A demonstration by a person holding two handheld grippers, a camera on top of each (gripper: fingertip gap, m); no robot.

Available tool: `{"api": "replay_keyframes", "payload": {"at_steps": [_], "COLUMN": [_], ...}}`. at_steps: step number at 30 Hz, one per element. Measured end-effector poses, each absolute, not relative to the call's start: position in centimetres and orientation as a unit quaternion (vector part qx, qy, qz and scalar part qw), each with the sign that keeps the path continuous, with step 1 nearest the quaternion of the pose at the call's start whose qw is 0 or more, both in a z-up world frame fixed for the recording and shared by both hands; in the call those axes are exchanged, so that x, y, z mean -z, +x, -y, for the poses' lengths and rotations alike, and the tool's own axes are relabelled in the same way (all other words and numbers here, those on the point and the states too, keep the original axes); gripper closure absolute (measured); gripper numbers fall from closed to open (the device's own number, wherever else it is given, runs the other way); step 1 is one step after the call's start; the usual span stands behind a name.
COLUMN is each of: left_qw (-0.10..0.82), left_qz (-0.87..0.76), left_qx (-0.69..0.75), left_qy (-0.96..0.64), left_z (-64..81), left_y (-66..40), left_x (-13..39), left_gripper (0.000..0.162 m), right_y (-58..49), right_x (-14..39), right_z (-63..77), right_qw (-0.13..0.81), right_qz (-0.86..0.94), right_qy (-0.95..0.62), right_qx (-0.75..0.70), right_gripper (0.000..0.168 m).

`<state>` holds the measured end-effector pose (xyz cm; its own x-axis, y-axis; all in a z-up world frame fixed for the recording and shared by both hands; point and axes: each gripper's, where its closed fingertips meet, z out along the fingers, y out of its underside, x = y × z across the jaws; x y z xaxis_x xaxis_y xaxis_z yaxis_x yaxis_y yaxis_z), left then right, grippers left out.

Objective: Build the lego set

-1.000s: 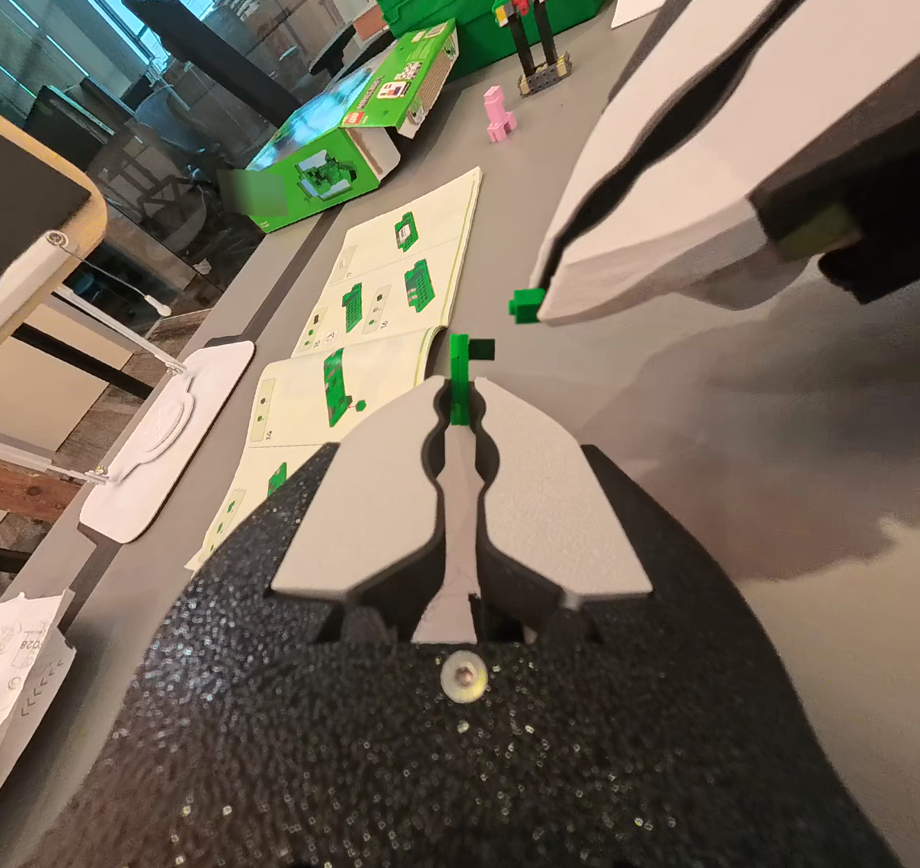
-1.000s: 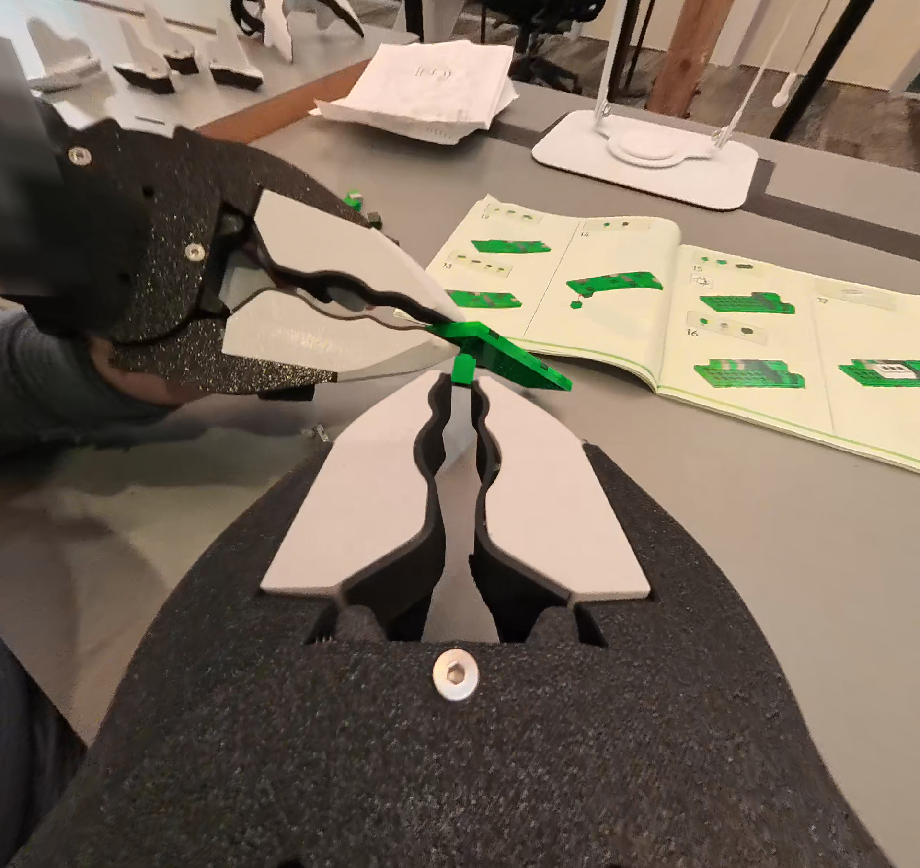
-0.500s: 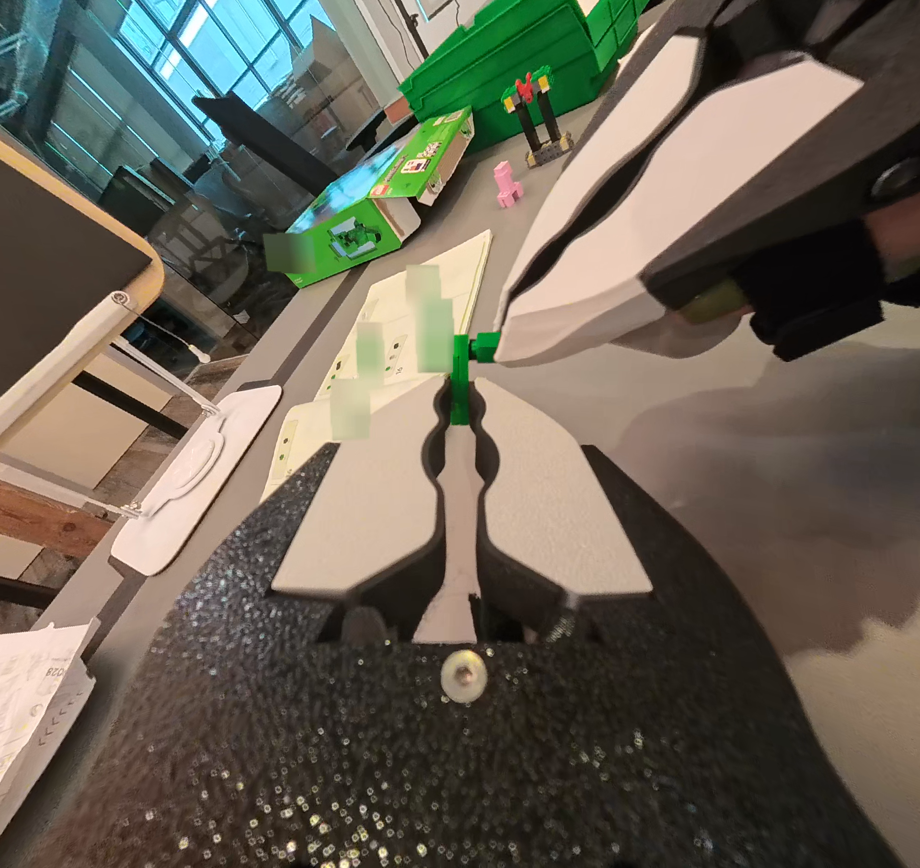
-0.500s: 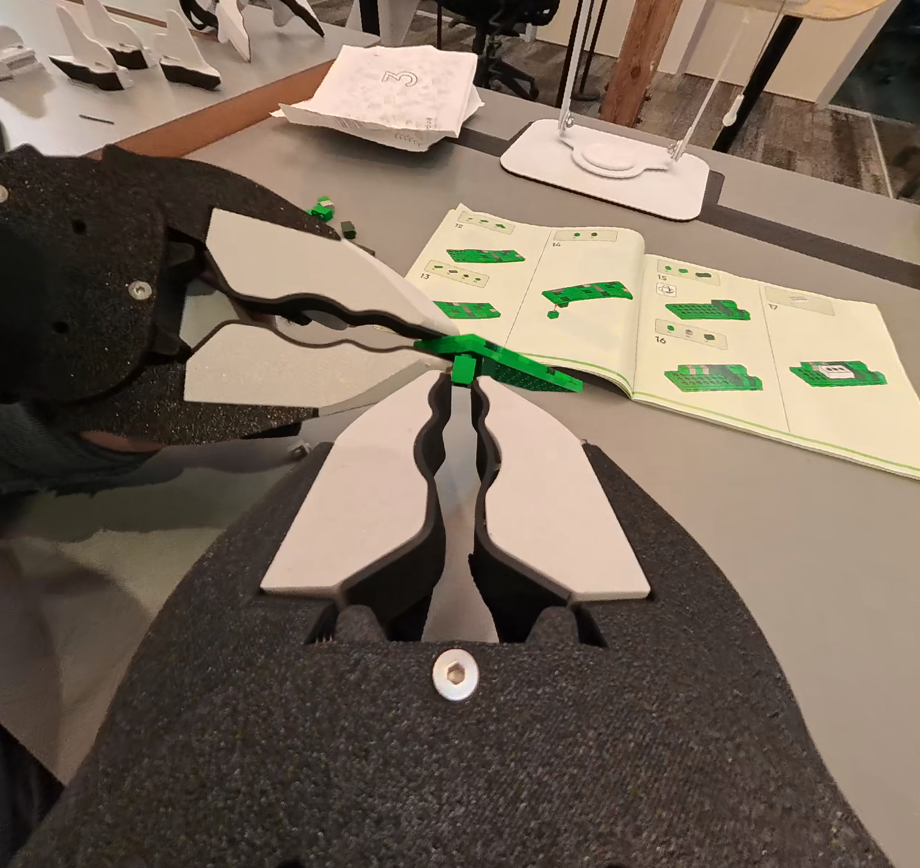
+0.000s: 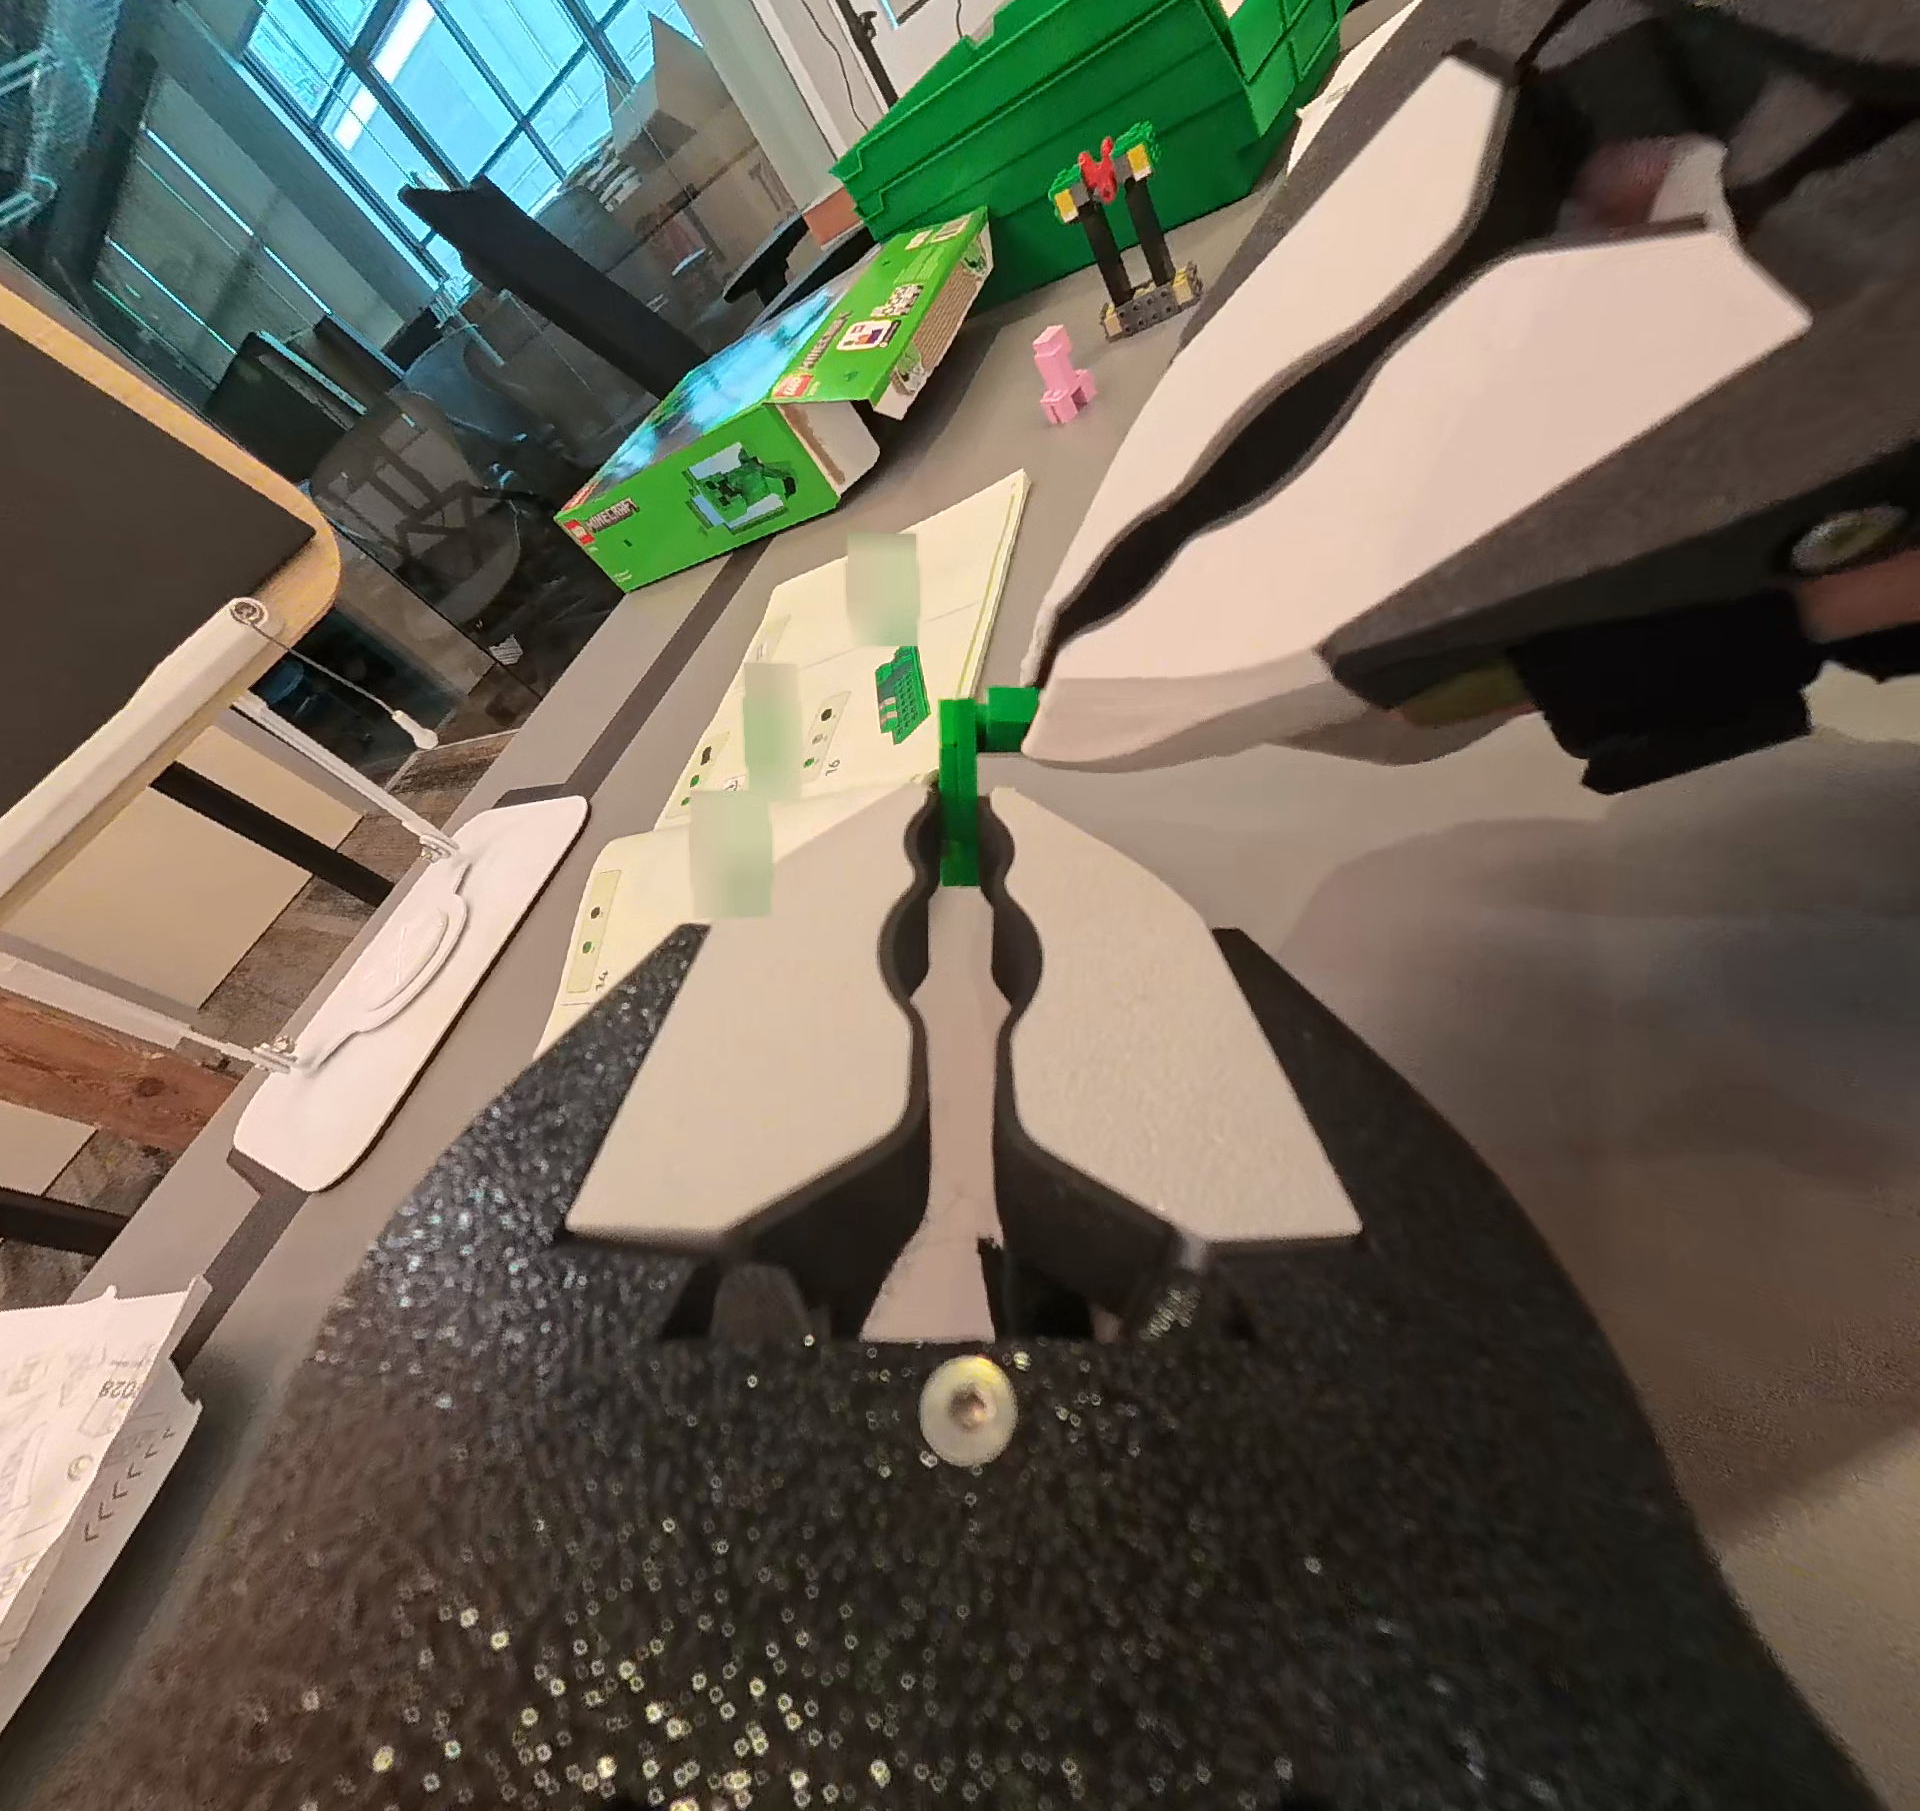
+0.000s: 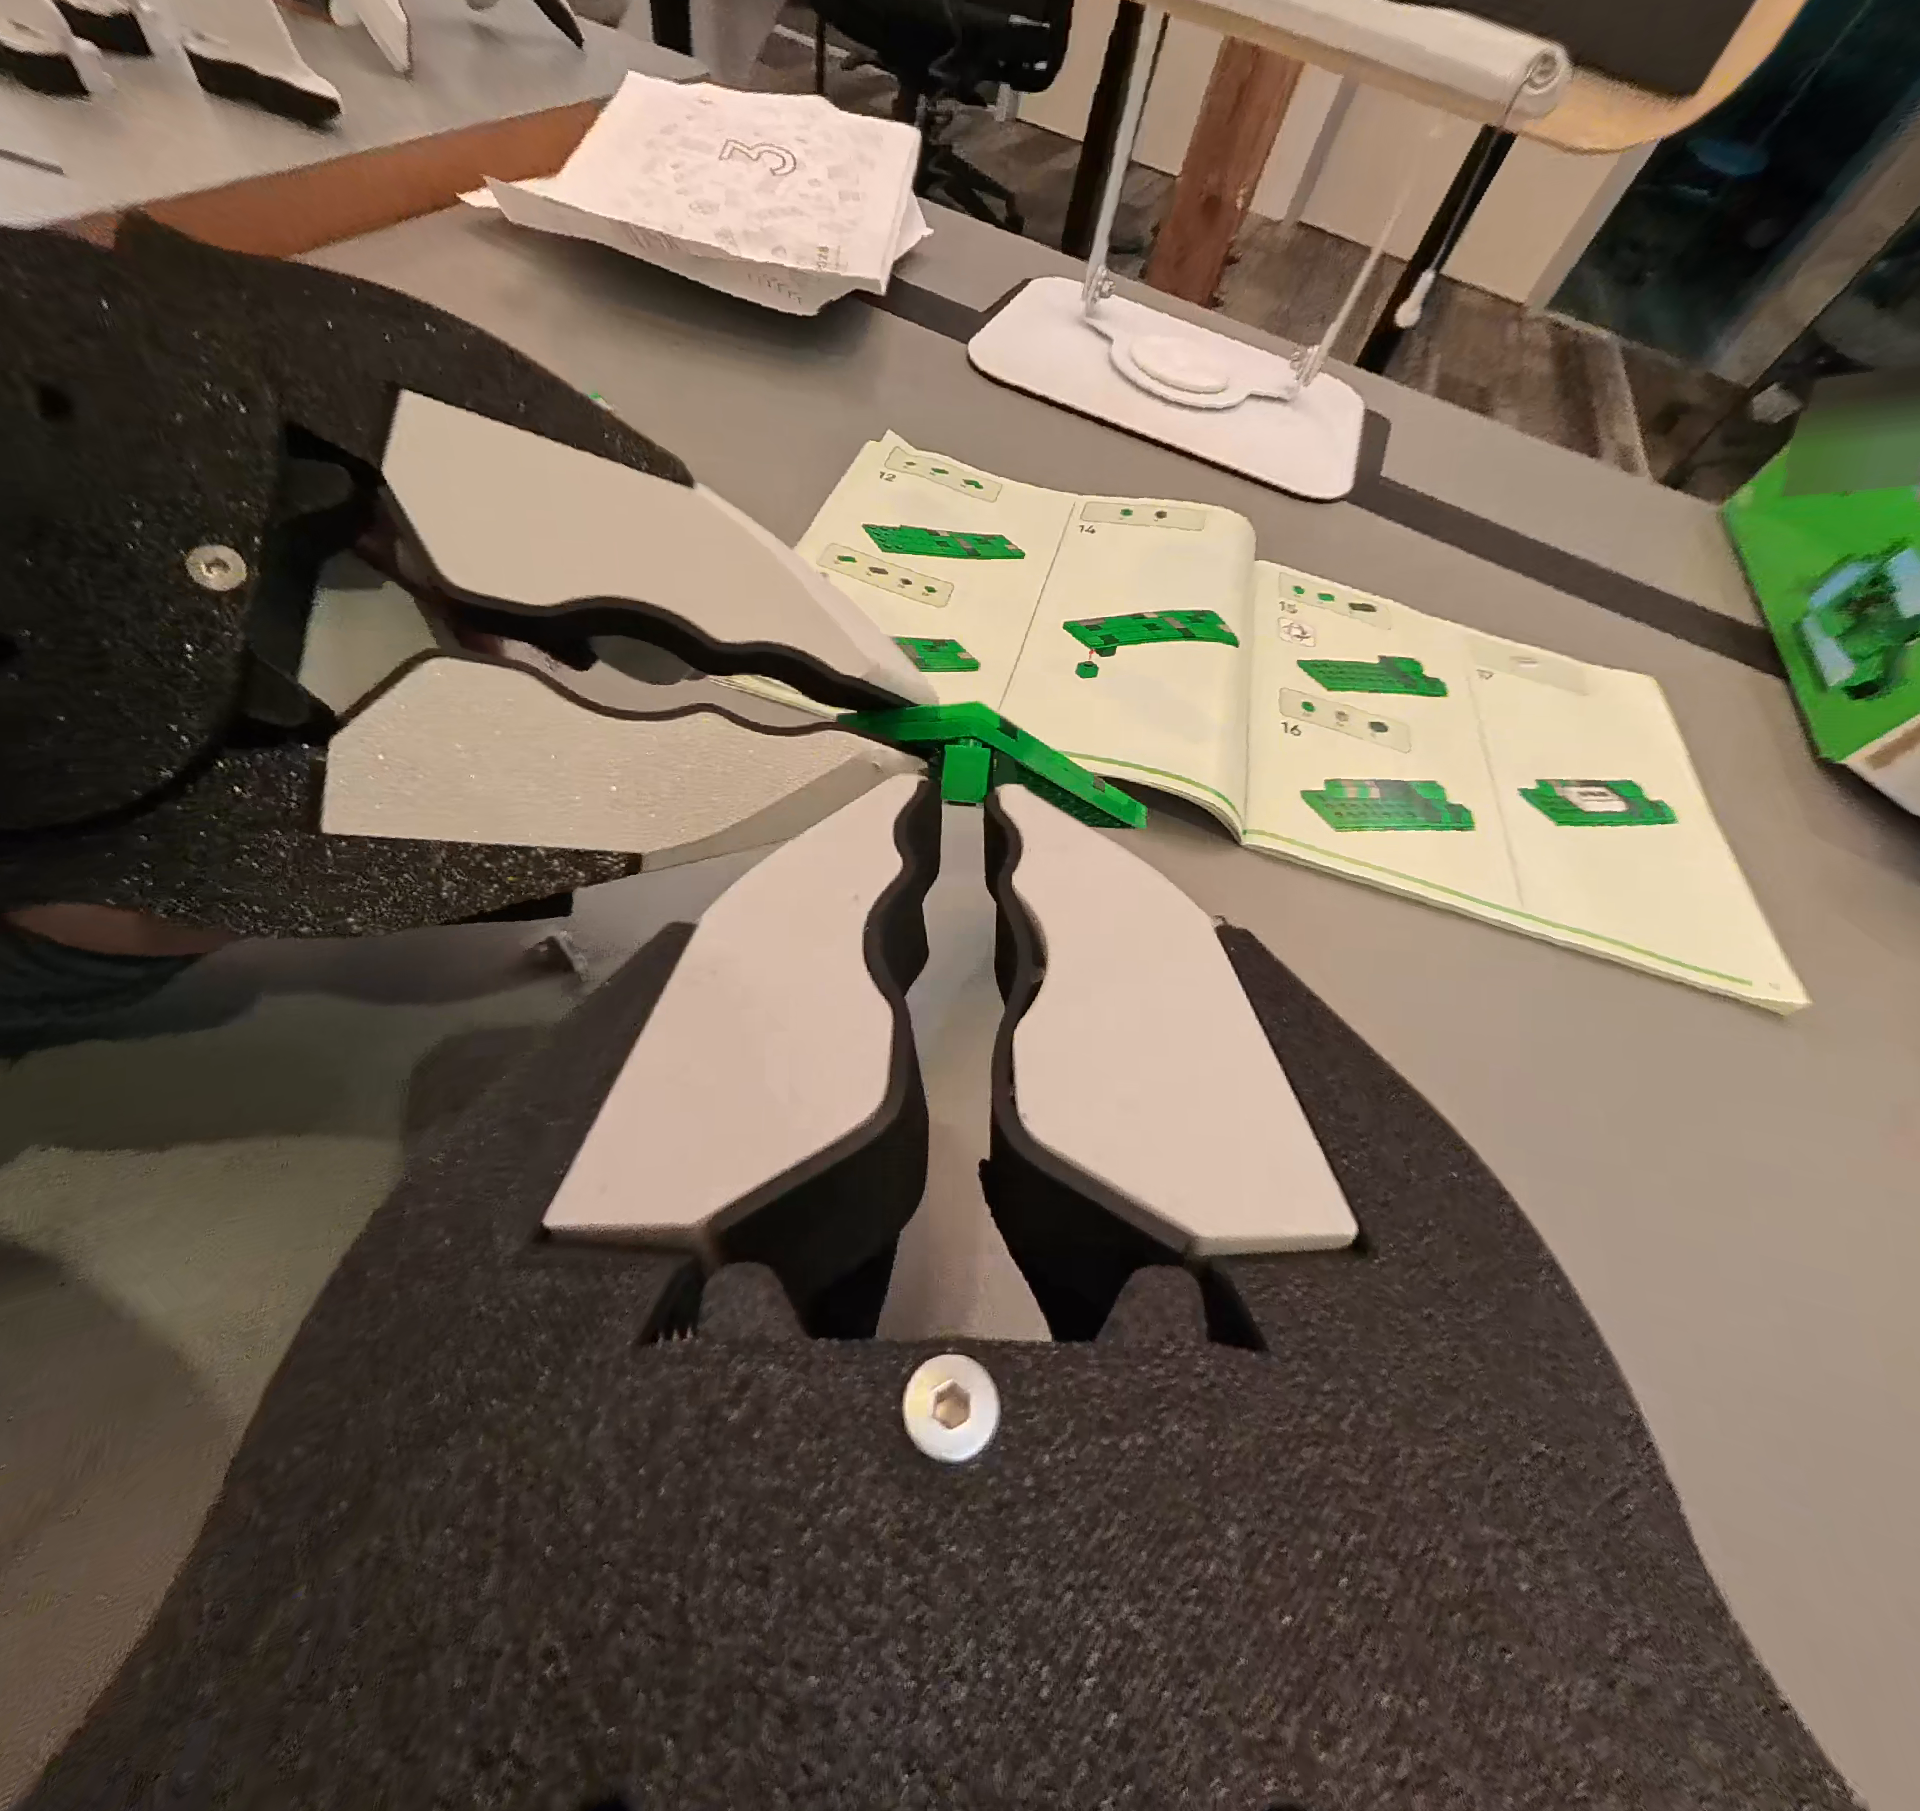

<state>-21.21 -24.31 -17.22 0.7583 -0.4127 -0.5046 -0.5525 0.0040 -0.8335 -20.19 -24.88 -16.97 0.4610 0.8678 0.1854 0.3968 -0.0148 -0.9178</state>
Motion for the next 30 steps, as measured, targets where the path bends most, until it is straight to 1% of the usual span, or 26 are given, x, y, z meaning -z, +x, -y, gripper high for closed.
{"api": "replay_keyframes", "payload": {"at_steps": [7,10,13,17,22,30], "left_qw": [0.600,0.581,0.553,0.530,0.544,0.555], "left_qz": [-0.349,-0.350,-0.356,-0.364,-0.345,-0.325], "left_qx": [-0.073,-0.072,-0.062,-0.052,-0.042,-0.033], "left_qy": [-0.716,-0.731,-0.751,-0.764,-0.763,-0.765], "left_z": [24.2,24.1,24.1,23.6,23.1,23.1], "left_y": [-21.2,-21.1,-20.9,-20.6,-20.2,-19.7], "left_x": [17.7,18.2,18.9,18.6,17.8,17.3], "left_gripper": [0.156,0.156,0.156,0.156,0.156,0.156], "right_y": [-20.0,-19.9,-19.7,-19.5,-19.1,-18.6], "right_x": [17.6,18.1,18.9,18.7,17.8,17.5], "right_z": [24.6,24.5,24.5,24.2,23.5,23.1], "right_qw": [0.538,0.524,0.489,0.465,0.482,0.517], "right_qz": [0.511,0.521,0.523,0.504,0.487,0.501], "right_qy": [-0.660,-0.668,-0.691,-0.714,-0.714,-0.690], "right_qx": [-0.116,-0.090,-0.096,-0.144,-0.145,-0.078], "right_gripper": [0.161,0.161,0.161,0.161,0.161,0.161]}}
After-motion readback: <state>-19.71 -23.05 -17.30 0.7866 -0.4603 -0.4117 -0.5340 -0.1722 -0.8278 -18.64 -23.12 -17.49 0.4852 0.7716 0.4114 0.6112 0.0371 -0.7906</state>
